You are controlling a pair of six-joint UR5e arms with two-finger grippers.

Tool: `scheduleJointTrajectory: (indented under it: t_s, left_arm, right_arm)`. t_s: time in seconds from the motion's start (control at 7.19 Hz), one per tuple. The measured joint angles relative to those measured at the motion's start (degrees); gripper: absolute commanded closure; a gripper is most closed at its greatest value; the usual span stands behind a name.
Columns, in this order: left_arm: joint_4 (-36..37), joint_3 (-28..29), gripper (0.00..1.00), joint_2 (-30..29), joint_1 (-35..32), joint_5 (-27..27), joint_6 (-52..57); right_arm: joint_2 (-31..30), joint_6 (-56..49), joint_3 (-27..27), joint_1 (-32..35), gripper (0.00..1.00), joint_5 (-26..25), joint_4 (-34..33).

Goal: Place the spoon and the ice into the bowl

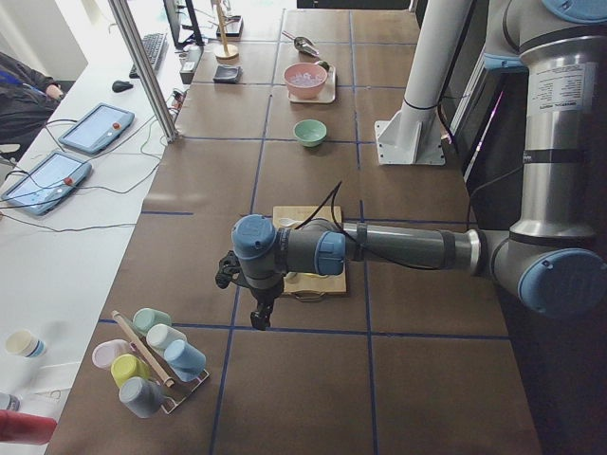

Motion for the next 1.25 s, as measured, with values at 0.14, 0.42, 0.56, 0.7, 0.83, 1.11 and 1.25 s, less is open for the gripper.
scheduleJointTrajectory:
  t_s: [0.14, 0.42, 0.56, 0.7, 0.83, 1.11, 1.25]
  left_arm:
    - [-0.13, 0.04, 0.00, -0.02, 0.05, 0.03, 0.02]
    - [-0.36, 0.11, 0.00, -0.24, 0.20, -0.04, 0.04]
    - [-1.12, -0.30, 0.00, -0.63, 0.29, -0.22, 0.12]
    - [-3.31, -0.90, 0.00, -1.01, 0.34, -0.26, 0.18]
    - [-6.16, -0.92, 0.00, -1.17, 0.45, -0.17, 0.17]
    - [-9.03, 0.22, 0.00, -2.54, 2.61, -0.63, -1.74]
    - [-9.25, 0.62, 0.00, -4.52, 4.92, -1.44, -6.56]
  right_arm:
    - [0.00, 0.03, 0.01, -0.23, 0.00, 0.03, 0.02]
    - [0.01, 0.04, 0.07, -0.69, 0.00, 0.03, 0.08]
    - [0.05, 0.07, 0.11, -0.87, 0.00, 0.03, 0.08]
    - [0.07, 0.13, 0.12, -1.05, 0.00, 0.07, 0.29]
    - [0.08, 0.18, 0.11, -1.17, 0.00, 0.08, 0.71]
    - [0.09, 0.21, 0.04, -1.42, 0.00, 0.05, 1.15]
    - [0.09, 0.26, 0.03, -1.59, 0.00, 0.07, 1.20]
